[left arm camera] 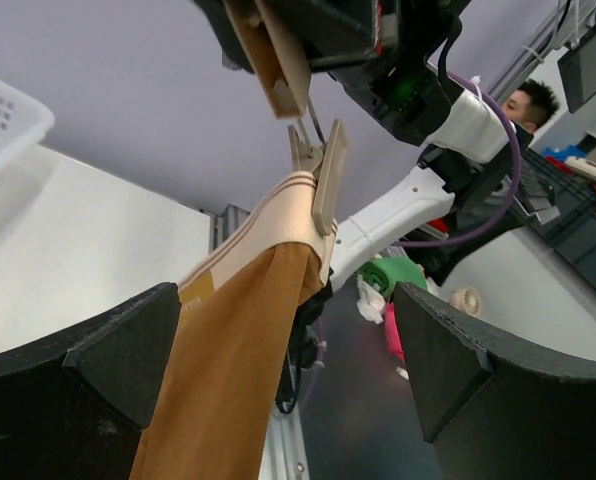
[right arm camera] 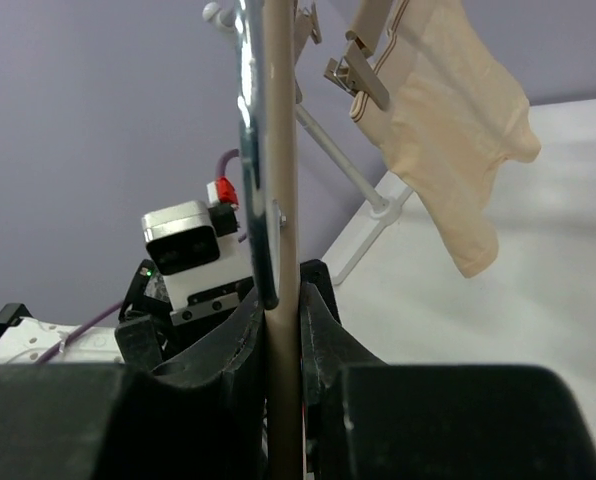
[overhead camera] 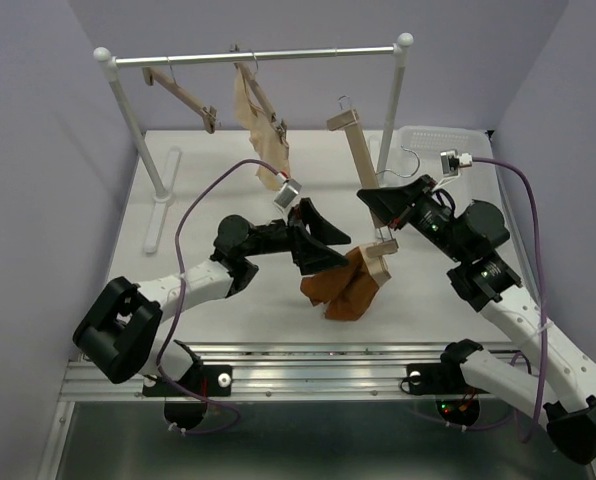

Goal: Remove the underwear clipped to the hanger

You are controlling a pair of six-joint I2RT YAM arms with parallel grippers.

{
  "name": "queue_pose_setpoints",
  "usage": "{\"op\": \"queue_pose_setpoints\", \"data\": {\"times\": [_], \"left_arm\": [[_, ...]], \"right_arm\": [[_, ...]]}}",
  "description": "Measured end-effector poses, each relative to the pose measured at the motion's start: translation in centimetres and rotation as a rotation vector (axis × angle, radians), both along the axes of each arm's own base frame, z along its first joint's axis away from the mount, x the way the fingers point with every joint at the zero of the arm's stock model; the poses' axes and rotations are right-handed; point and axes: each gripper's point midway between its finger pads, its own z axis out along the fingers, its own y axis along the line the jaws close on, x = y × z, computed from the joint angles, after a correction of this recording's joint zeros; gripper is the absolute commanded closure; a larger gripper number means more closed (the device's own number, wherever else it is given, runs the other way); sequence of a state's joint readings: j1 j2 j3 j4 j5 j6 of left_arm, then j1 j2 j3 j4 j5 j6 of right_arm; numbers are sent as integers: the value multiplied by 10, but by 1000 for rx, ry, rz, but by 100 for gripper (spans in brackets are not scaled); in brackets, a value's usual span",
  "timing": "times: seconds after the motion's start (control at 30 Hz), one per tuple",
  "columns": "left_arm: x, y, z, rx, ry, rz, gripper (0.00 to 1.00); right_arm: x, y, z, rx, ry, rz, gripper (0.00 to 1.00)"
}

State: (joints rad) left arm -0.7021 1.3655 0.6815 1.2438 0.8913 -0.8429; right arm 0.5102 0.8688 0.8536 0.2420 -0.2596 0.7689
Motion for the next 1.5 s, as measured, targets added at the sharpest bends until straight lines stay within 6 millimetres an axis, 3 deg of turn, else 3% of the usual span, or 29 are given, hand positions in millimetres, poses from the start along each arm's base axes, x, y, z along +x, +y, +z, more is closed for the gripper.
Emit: {"op": "queue_pose_setpoints", "data": {"times": [0.23,0.5,0.63,0.8,0.93,1.33,1.4,1.43,1.5], "left_arm": [[-10,-13,-15,44,135,-100,1],[-13,-25,-15,57,214,-150,1],[-15,-27,-7,44,202,-158,19],[-25,-33,-2,33,160,-183,24],[-30,-36,-2,29,140,-191,38],[-26,-38,-4,37,164,-171,100],[-26,-38,-4,37,165,-170,100],[-26,-38,-4,38,165,-171,100],[-27,-38,-5,38,160,-170,100]], "right_arm": [[4,5,-1,8,-5,14,99],[11,11,-19,0,26,23,99],[12,11,-25,3,34,23,99],[13,11,-29,19,39,21,99],[12,11,-24,36,28,27,99],[-2,11,-6,99,-38,73,99],[-3,12,-6,99,-43,79,90],[-4,12,-6,95,-43,82,74],[-4,12,-8,89,-38,83,58]]}}
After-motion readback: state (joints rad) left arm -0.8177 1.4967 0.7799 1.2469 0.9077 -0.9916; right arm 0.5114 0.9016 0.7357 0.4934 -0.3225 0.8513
